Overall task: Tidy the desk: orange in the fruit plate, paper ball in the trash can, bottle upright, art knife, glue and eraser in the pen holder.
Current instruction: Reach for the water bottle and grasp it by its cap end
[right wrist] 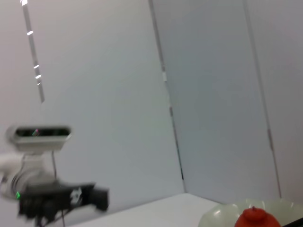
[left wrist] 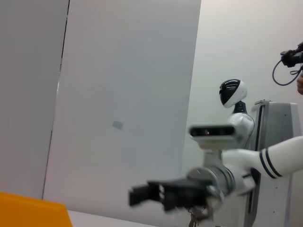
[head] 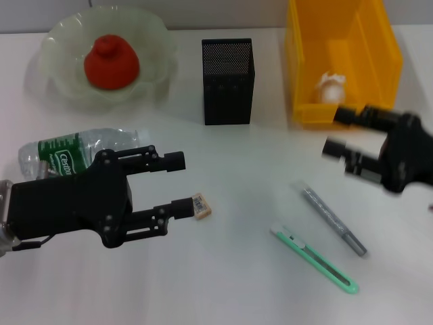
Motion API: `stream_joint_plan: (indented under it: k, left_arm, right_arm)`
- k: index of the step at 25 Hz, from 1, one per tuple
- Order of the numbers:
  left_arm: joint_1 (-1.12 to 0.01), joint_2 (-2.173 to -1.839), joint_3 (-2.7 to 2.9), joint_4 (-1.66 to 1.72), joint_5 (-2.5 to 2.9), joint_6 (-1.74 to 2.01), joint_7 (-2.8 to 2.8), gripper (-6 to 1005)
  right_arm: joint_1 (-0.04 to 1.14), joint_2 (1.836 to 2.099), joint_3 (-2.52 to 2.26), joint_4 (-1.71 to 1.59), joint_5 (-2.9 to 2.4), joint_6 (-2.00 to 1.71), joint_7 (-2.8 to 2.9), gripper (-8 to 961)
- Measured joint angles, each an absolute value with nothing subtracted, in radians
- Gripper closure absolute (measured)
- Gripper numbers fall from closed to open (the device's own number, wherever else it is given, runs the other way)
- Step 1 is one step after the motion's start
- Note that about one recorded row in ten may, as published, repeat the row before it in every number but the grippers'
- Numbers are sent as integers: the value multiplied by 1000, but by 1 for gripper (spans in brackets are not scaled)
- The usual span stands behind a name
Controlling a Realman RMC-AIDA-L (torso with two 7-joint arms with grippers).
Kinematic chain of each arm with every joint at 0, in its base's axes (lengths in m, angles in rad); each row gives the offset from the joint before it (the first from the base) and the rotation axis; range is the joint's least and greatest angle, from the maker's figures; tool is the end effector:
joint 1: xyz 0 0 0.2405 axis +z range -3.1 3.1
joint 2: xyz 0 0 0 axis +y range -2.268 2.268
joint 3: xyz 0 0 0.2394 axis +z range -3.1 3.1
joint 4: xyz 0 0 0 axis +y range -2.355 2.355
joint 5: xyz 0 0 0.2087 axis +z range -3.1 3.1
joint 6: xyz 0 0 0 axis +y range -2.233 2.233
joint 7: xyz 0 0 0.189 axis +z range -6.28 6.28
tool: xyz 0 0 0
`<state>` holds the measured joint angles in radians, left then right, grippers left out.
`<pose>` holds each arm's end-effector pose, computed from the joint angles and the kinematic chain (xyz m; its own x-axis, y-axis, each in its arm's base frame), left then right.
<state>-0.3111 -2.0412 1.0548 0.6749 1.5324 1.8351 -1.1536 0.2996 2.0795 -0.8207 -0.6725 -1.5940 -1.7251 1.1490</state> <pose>-0.2034 0.2559 -0.0176 0.6921 0.1300 0.7100 0.2011 -0.9794 -0.0167 0.2292 0.2871 -0.0005 0.6695 -0.1177 -0.7334 -0.3854 -0.8991 -0.2075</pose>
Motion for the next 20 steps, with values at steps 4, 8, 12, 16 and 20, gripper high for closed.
stream_joint_plan:
  k: [4,8,12,16,20]
  left_arm:
    - [-321,-2042,1053,681,1532,1818,-1162,365]
    - [-345,-2040,1045,739,1539,1741,-1232,365]
    - [-396,-2039,1049,907,1672,1636,-1448,366]
    - [-436,-2044,1050,983,1776,1615,-1534,366]
    - [-558,-2062,1051,1090,2017,1607,-1696,367]
  right_arm:
    - [290,2083,-820,-550,-1626,-1731,948,365]
    - [299,2082,-813,-421,-1630,-1706,840,364]
    - [301,2082,-819,-370,-1630,-1680,815,364]
    - [304,2082,-820,-347,-1630,-1676,814,364]
    - [305,2084,-821,-330,-1631,-1676,813,364]
